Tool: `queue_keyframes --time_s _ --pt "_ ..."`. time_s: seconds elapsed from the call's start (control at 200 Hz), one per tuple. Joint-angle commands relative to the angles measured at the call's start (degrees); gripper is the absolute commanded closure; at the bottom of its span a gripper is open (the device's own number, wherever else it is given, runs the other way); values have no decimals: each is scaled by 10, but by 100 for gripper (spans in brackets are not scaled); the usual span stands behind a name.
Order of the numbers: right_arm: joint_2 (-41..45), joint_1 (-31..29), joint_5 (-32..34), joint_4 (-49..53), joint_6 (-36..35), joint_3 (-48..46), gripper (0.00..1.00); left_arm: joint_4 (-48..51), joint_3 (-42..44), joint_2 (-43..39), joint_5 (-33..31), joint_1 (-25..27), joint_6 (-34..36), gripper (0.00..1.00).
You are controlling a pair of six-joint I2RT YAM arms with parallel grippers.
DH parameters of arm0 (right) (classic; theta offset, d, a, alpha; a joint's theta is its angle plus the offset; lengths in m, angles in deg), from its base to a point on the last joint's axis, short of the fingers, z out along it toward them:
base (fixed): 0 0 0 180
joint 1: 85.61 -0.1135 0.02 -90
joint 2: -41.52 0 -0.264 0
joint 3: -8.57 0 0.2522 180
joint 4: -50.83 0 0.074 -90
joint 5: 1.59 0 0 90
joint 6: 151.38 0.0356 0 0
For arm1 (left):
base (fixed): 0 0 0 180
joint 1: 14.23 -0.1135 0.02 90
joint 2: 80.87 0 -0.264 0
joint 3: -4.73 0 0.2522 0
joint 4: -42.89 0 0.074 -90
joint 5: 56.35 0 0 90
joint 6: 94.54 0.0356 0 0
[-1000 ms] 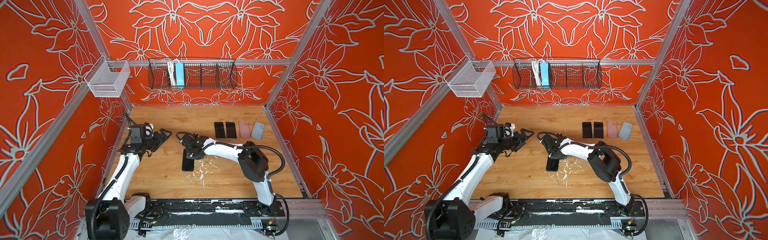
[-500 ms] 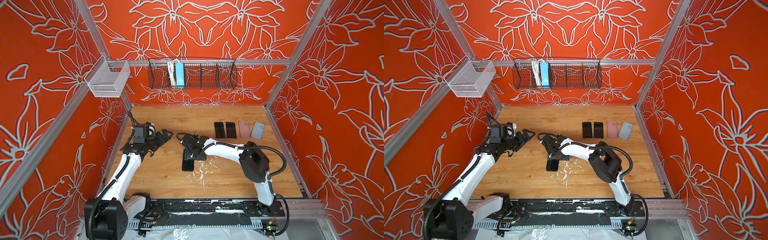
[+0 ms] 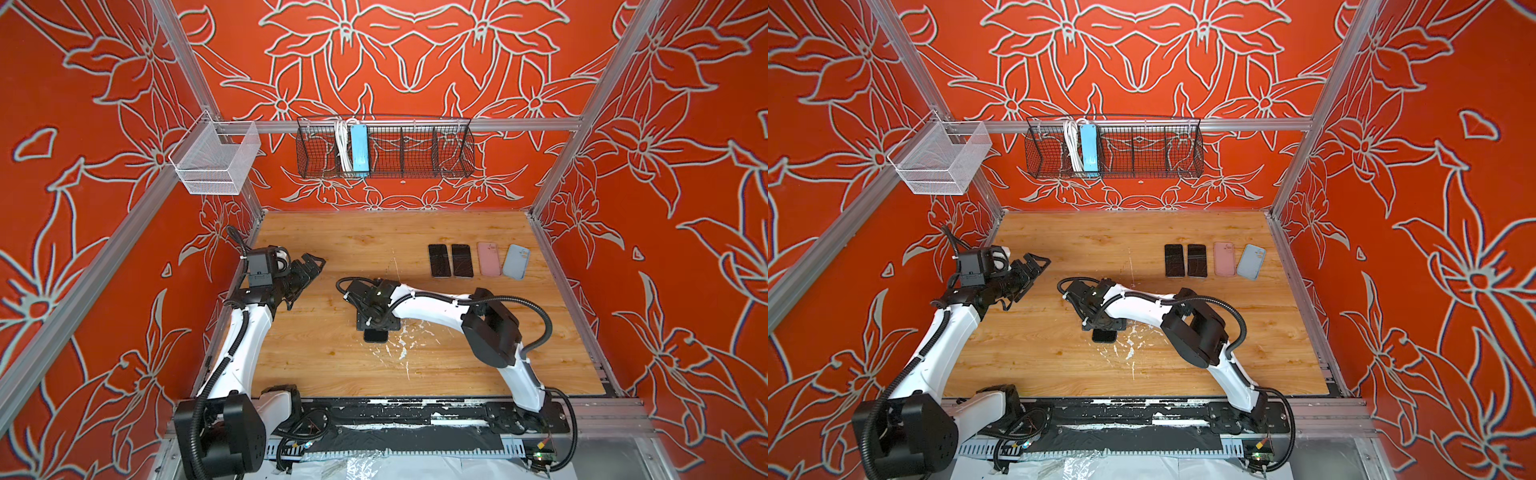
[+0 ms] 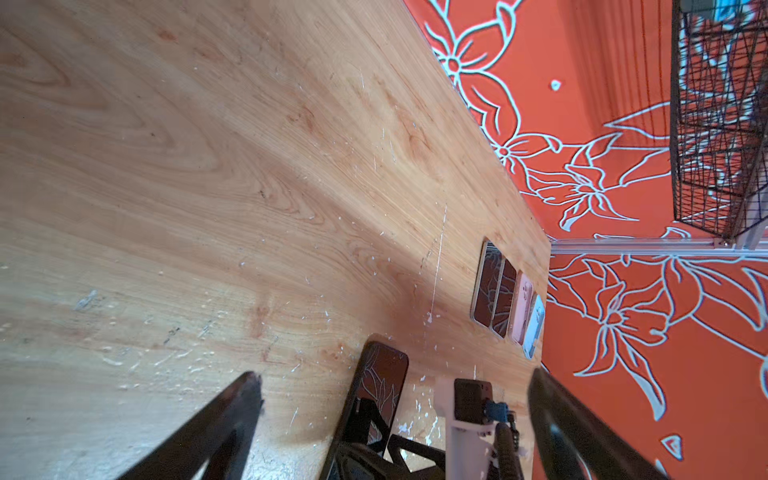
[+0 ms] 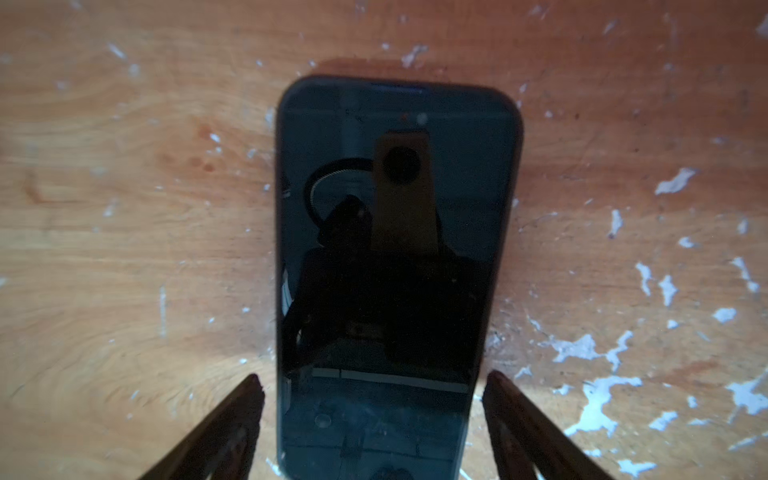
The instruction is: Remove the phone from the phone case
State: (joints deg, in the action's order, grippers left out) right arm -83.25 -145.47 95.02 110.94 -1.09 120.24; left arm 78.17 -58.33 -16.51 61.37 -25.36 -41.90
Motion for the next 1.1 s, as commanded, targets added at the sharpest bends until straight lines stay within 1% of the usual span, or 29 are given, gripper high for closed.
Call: queue_keyframes --time_s 0.0,0.16,0.345,0.661,0.716,0.826,0.931,0.986,1.096 --pt "-12 -4 18 40 22 16 16 -2 2 -3 23 -9 1 3" --pt "-26 -5 1 36 25 15 16 -9 7 5 34 -15 -1 3" --pt "-39 -5 -14 26 27 11 21 -11 11 5 38 -20 -2 3" --pt "-60 -6 -12 35 22 23 22 -17 20 5 41 -22 -10 3" --pt "-65 -6 -11 36 21 23 25 -20 24 5 41 -22 -11 3" --pt "-64 -6 -7 31 17 14 39 -25 31 6 44 -22 -16 3" --pt "-55 -6 -6 15 6 1 50 -28 37 8 46 -22 -18 2" --pt "-48 -5 -4 9 -2 -2 53 -31 42 9 50 -22 -21 3" --pt "-40 -4 2 7 -17 1 55 -37 54 11 59 -22 -25 3"
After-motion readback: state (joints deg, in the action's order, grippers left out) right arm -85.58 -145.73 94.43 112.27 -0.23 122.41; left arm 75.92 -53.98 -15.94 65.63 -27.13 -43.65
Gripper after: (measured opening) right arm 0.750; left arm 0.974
